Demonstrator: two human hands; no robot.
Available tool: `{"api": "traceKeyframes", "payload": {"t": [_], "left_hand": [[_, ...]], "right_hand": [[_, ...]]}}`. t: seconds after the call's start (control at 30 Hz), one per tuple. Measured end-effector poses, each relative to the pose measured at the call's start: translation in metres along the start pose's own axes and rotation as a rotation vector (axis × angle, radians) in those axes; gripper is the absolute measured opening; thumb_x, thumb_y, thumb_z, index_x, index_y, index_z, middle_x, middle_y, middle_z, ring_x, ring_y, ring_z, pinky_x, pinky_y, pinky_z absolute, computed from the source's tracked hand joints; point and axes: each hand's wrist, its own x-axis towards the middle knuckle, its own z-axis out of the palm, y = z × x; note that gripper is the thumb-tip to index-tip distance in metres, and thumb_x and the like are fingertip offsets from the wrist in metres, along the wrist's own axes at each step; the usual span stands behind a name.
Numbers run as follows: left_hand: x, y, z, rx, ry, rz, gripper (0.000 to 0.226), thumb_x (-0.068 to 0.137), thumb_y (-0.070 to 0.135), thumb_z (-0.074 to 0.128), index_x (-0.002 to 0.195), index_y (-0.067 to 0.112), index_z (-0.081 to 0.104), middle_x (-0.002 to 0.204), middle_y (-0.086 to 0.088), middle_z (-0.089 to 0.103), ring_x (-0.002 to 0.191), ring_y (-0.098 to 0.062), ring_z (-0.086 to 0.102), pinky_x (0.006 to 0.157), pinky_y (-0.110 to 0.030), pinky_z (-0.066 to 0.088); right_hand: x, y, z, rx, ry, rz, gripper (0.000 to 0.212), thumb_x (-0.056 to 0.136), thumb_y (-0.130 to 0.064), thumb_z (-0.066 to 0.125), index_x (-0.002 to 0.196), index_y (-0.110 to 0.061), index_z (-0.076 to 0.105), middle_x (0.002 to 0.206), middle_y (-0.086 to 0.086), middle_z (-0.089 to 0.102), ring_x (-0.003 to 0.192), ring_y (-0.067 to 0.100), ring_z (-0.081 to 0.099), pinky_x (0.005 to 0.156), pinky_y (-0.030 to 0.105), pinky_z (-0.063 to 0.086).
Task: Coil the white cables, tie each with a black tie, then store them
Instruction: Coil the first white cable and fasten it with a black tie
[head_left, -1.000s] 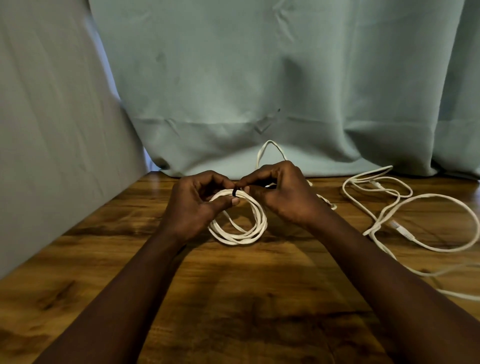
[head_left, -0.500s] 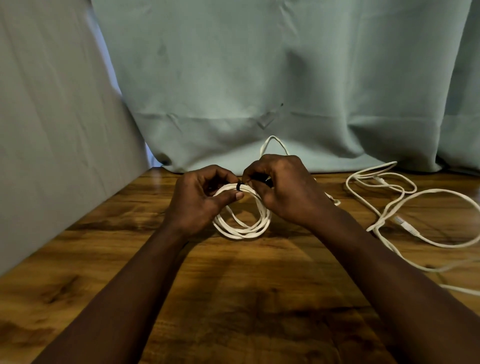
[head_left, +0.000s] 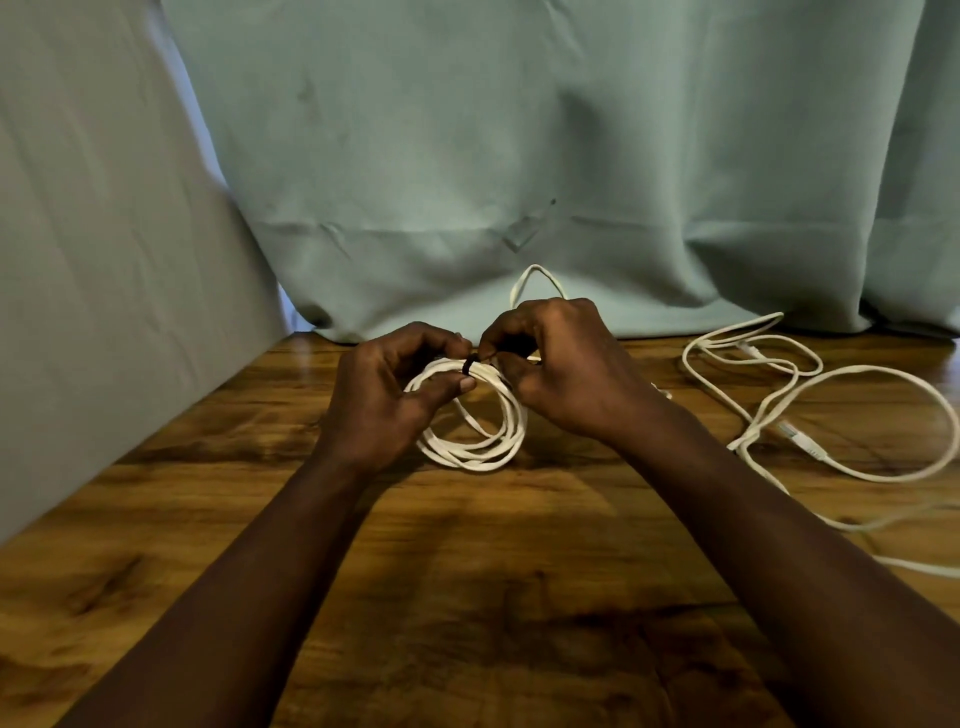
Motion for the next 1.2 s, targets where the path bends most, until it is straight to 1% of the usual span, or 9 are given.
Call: {"api": "traceKeyframes", "payload": {"t": [0.23, 0.4, 0.57, 0.7, 0.83, 0.93, 1.0, 1.13, 1.2], "left_hand": [[-0.001, -0.004, 0.0, 0.075, -0.005, 0.063, 0.029, 0.079, -0.002, 0.085, 0.105, 0.007, 0.076, 0.111, -0.003, 0.078, 0.119, -0.012, 0.069, 0.104, -0.043, 0.056], [0.0, -0.003, 0.001, 0.15, -0.018, 0.148, 0.028, 0.08, 0.001, 0.085, 0.106, 0.006, 0.076, 0.112, -0.002, 0.076, 0.119, -0.012, 0.069, 0.102, -0.043, 0.057], [0.0, -0.003, 0.001, 0.192, -0.025, 0.178, 0.03, 0.079, 0.005, 0.086, 0.107, 0.007, 0.076, 0.113, -0.002, 0.076, 0.12, -0.011, 0.068, 0.101, -0.043, 0.057], [-0.001, -0.001, 0.003, 0.181, -0.018, 0.155, 0.032, 0.077, 0.015, 0.084, 0.107, 0.008, 0.075, 0.113, 0.001, 0.076, 0.118, -0.009, 0.069, 0.099, -0.046, 0.058], [-0.001, 0.004, 0.003, 0.21, -0.034, 0.152, 0.037, 0.076, 0.017, 0.085, 0.111, 0.012, 0.073, 0.114, 0.007, 0.075, 0.11, -0.007, 0.072, 0.093, -0.045, 0.06], [-0.002, 0.007, 0.004, 0.232, -0.058, 0.176, 0.04, 0.077, 0.016, 0.085, 0.114, 0.013, 0.072, 0.115, 0.007, 0.075, 0.111, -0.007, 0.071, 0.092, -0.045, 0.06], [-0.002, 0.006, 0.005, 0.219, -0.06, 0.169, 0.04, 0.077, 0.016, 0.084, 0.115, 0.012, 0.072, 0.114, 0.006, 0.075, 0.111, -0.008, 0.071, 0.093, -0.046, 0.06], [-0.003, 0.007, 0.006, 0.202, -0.036, 0.143, 0.038, 0.076, 0.019, 0.085, 0.112, 0.013, 0.072, 0.108, 0.006, 0.076, 0.105, -0.01, 0.073, 0.089, -0.046, 0.06], [-0.003, 0.006, 0.005, 0.205, -0.019, 0.118, 0.037, 0.075, 0.023, 0.086, 0.109, 0.016, 0.074, 0.106, 0.008, 0.077, 0.102, -0.01, 0.073, 0.088, -0.045, 0.061]], "right_hand": [[-0.003, -0.001, 0.001, 0.077, 0.017, 0.09, 0.018, 0.089, -0.011, 0.076, 0.099, -0.026, 0.082, 0.097, -0.004, 0.079, 0.089, 0.007, 0.071, 0.08, 0.026, 0.058], [0.0, 0.001, 0.0, 0.177, 0.037, 0.175, 0.016, 0.084, -0.006, 0.079, 0.088, -0.022, 0.081, 0.08, -0.006, 0.077, 0.073, 0.003, 0.071, 0.075, 0.031, 0.061], [0.001, 0.012, -0.002, 0.5, -0.03, 0.341, 0.019, 0.075, -0.001, 0.087, 0.088, -0.011, 0.077, 0.076, 0.007, 0.078, 0.077, 0.022, 0.078, 0.081, 0.047, 0.064], [0.0, 0.014, -0.004, 0.63, -0.053, 0.388, 0.023, 0.073, 0.001, 0.088, 0.092, -0.002, 0.076, 0.08, 0.015, 0.078, 0.08, 0.03, 0.078, 0.078, 0.041, 0.064], [-0.001, 0.015, -0.005, 0.904, -0.129, 0.564, 0.024, 0.072, 0.01, 0.083, 0.092, 0.0, 0.075, 0.09, 0.021, 0.077, 0.076, 0.025, 0.075, 0.066, 0.029, 0.062], [-0.003, 0.023, -0.001, 1.144, -0.227, 0.698, 0.022, 0.07, 0.009, 0.079, 0.085, -0.006, 0.077, 0.09, 0.015, 0.078, 0.082, 0.025, 0.075, 0.079, 0.033, 0.063], [-0.006, 0.027, 0.002, 1.213, -0.258, 0.714, 0.022, 0.068, 0.005, 0.078, 0.086, -0.007, 0.079, 0.092, 0.013, 0.078, 0.086, 0.024, 0.076, 0.082, 0.034, 0.062], [-0.006, 0.028, 0.007, 1.25, -0.224, 0.674, 0.025, 0.066, 0.004, 0.079, 0.09, -0.003, 0.078, 0.092, 0.016, 0.078, 0.083, 0.025, 0.076, 0.073, 0.032, 0.062], [-0.005, 0.028, 0.009, 1.259, -0.195, 0.646, 0.024, 0.065, 0.004, 0.079, 0.088, -0.003, 0.079, 0.093, 0.018, 0.078, 0.085, 0.027, 0.076, 0.077, 0.035, 0.062]]}}
